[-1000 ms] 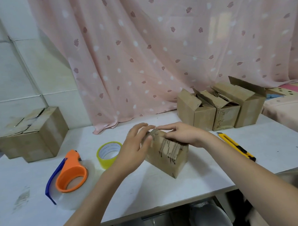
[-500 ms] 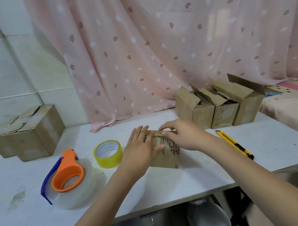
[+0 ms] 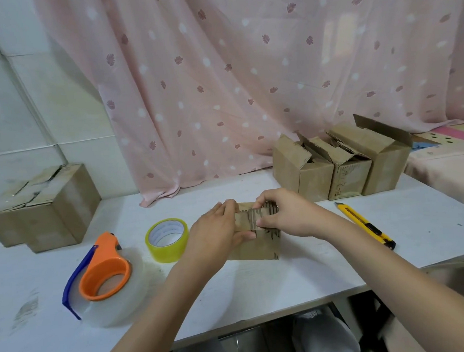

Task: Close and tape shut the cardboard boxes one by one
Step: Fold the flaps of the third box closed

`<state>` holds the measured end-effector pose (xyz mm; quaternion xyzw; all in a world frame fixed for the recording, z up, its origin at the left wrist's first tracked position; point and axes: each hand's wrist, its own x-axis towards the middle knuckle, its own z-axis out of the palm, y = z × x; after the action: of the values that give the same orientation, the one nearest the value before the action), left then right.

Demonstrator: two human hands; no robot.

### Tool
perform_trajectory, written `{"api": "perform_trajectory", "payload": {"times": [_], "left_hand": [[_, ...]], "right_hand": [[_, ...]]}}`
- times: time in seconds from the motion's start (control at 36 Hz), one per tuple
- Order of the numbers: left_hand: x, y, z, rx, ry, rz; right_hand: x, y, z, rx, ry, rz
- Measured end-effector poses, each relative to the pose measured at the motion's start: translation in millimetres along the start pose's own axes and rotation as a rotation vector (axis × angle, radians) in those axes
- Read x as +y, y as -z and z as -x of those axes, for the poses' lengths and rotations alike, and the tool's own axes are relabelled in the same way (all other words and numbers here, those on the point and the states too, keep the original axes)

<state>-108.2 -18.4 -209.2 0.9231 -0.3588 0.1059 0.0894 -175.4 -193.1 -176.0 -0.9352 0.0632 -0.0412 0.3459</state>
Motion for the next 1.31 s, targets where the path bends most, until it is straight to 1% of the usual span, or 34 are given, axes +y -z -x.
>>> {"api": "perform_trajectory", "payload": {"times": [0.11, 0.19, 0.28, 0.33, 0.39, 0.53, 0.58, 0.72, 0.83, 0.94, 1.11, 1.25, 1.31], "left_hand": [[2.2, -3.2, 0.1, 0.044, 0.002, -0.047], [-0.9, -15.6, 1.6, 0.034, -0.017, -0.074], [-7.0, -31.4, 0.7, 0.025, -0.063, -0.109], [-8.3, -35.6, 0.1, 0.047, -0.069, -0.091], [-7.7, -36.2, -0.7, 0.049, -0.051, -0.066], [-5.4, -39.7, -1.2, 0.058, -0.003, -0.096], [-3.9, -38.6, -1.6, 0.07, -0.001, -0.105], [-2.0, -41.0, -1.3, 0.143, 0.02, -0.14], [-3.0, -44.5, -2.4, 0.21, 0.014, -0.129], [-4.8, -48.6, -3.0, 0.241, -0.002, -0.118], [-6.0, -53.4, -5.1, 0.252, 0.005, -0.107], [-5.8, -57.0, -6.7, 0.254, 0.009, -0.08], [-5.6, -57.7, -7.0, 0.262, 0.007, -0.072]], "right_hand": [[1.2, 1.6, 2.6, 0.026, 0.019, -0.086], [2.1, 4.1, 8.4, 0.016, 0.047, -0.171], [4.6, 5.5, 12.1, -0.004, 0.075, -0.198], [6.2, 4.9, 12.5, 0.012, 0.086, -0.206], [6.7, 2.4, 10.1, 0.071, 0.099, -0.169], [8.3, -8.9, 2.9, 0.243, 0.099, 0.052], [10.9, -13.9, 1.1, 0.282, 0.133, 0.136], [17.9, -21.0, -0.1, 0.326, 0.201, 0.195], [20.9, -21.3, 2.2, 0.336, 0.218, 0.232], [20.0, -23.0, 4.0, 0.318, 0.232, 0.252], [19.5, -24.9, 10.6, 0.275, 0.267, 0.284], [20.5, -26.6, 11.8, 0.204, 0.302, 0.4], [19.4, -27.7, 11.6, 0.16, 0.278, 0.45]]}}
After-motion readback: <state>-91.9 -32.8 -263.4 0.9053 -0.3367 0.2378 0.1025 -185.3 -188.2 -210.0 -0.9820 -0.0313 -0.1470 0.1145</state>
